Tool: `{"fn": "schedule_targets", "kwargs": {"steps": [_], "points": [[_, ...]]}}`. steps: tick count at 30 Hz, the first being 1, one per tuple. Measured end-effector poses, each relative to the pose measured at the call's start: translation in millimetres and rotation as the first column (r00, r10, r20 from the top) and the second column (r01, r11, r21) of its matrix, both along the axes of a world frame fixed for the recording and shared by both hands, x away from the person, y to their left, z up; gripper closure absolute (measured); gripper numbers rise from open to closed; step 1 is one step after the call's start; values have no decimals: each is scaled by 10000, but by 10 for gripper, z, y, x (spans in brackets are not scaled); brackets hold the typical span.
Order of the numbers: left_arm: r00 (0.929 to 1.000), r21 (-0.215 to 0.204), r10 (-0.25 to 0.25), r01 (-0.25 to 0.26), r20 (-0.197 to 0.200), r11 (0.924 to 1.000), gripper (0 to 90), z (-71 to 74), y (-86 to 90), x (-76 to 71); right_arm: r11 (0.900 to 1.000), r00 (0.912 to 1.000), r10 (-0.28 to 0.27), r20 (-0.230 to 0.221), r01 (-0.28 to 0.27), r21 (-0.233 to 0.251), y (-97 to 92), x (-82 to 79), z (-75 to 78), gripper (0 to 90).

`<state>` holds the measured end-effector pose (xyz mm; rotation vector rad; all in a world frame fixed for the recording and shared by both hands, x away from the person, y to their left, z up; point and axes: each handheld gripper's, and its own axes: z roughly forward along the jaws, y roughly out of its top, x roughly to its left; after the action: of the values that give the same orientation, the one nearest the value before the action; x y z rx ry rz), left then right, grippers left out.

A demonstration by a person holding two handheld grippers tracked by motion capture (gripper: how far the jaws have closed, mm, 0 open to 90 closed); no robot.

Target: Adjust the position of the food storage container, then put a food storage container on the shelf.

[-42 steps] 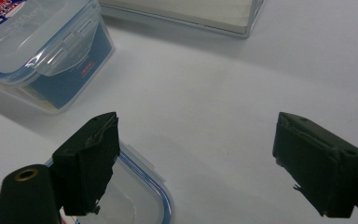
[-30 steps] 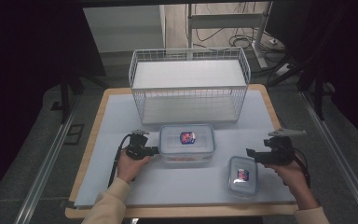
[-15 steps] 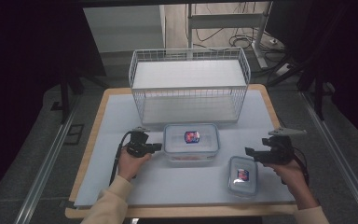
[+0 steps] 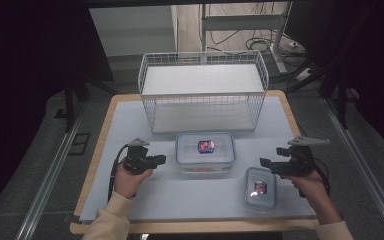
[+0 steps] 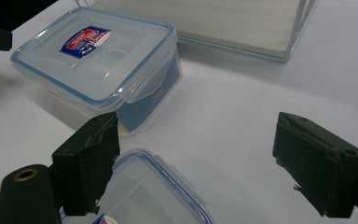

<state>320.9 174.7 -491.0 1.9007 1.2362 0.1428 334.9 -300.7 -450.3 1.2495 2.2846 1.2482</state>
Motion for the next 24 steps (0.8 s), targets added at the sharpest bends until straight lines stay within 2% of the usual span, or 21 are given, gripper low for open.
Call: {"fn": "schedule_targets", "kwargs": {"steps": [1, 2, 4, 5, 9, 11, 16, 17, 20, 21, 24], "points": [[9999, 43, 148, -147, -21, 9999, 750, 5, 0, 0, 10000, 10000, 40, 35, -40, -26, 5, -2, 0, 149], [9991, 142, 422, -423, 79, 9990, 605, 7, -4, -2, 10000, 9999, 79, 68, -79, -53, 16, -6, 3, 149], [9964, 400, 822, -830, 227, 9957, 415, 18, -4, -1, 9999, 9998, 153, 152, -152, -54, 30, -9, 5, 148], [9956, 288, 923, -928, 180, 9953, 347, 21, -3, 1, 9998, 9997, 174, 192, -174, 4, 39, -9, 4, 149], [9962, -75, 865, -864, 120, 9962, 215, 46, 35, -11, 9998, 9998, 174, 140, -174, 5, 80, -5, -7, 175], [9965, -329, 826, -822, 111, 9961, 200, 64, 45, -17, 9997, 9997, 233, 109, -234, 57, 102, -1, -11, 174], [9975, -513, 699, -692, 107, 9963, 190, 114, 36, -12, 9989, 9992, 400, -19, -400, 247, 158, 17, 3, 168], [9980, -626, 626, -621, 70, 9961, 185, 125, 30, -8, 9974, 9978, 659, -58, -657, 298, 207, 20, 18, 163], [9988, -1012, 493, -497, -56, 9936, 186, 131, 23, 16, 9960, 9965, 826, -147, -820, 368, 259, 41, 29, 156], [9989, -1258, 422, -444, -206, 9911, 186, 125, 14, 54, 9938, 9946, 1000, -278, -985, 517, 317, 80, 37, 148], [9990, -1213, 394, -416, -202, 9917, 179, 131, -10, 94, 9903, 9916, 1228, -394, -1199, 700, 399, 140, 55, 140]]}}
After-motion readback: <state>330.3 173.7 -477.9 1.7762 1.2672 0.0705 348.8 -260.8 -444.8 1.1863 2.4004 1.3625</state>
